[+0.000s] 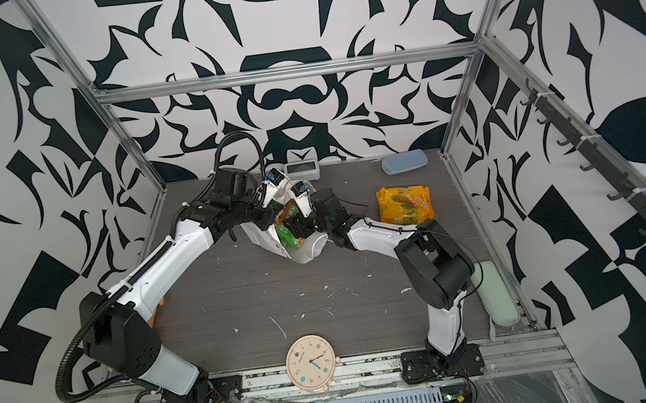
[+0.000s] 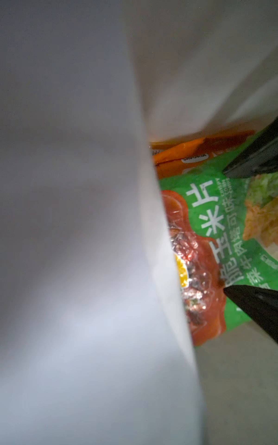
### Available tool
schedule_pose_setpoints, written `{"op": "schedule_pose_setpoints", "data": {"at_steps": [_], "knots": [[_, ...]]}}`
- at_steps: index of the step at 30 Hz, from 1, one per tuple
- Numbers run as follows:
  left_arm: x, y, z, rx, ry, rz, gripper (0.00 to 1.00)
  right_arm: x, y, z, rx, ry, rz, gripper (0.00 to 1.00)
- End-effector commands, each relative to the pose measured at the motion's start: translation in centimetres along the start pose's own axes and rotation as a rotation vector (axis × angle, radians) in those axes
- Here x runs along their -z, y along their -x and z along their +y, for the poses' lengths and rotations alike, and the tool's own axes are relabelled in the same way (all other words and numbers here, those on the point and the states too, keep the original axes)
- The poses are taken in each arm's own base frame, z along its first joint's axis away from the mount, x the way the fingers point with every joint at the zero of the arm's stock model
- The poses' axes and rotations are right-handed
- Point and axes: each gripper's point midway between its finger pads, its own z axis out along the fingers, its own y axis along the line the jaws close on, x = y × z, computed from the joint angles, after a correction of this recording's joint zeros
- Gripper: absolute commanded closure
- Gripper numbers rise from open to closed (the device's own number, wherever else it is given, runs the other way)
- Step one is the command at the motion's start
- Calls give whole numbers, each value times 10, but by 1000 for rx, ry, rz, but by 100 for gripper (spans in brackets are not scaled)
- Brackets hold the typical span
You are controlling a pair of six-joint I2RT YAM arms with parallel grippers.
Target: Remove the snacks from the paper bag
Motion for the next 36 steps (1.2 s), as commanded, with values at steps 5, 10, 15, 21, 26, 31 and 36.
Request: {"op": "schedule_pose_setpoints", "data": {"at_steps": [5, 10, 15, 21, 26, 31, 36], "knots": [[6, 4, -9, -25, -24, -33, 100, -31, 16, 4, 23, 7, -77, 27], [8, 5, -8, -29, -13, -46, 100, -44, 9, -5, 7, -91, -44, 60], [9, 4, -6, -30, 5, -54, 100, -34, 15, -7, -6, -125, -65, 79], [8, -1, 0, -24, 41, -53, 100, -13, 22, 1, -5, -108, -92, 95], [9, -5, 2, -21, 63, -54, 100, 7, 31, 13, -16, -64, -114, 100], [13, -5, 1, -18, 67, -64, 100, 26, 33, 14, -78, -79, -124, 98], [16, -4, 4, -14, 83, -73, 100, 44, 20, 4, -246, -138, -116, 82]]}}
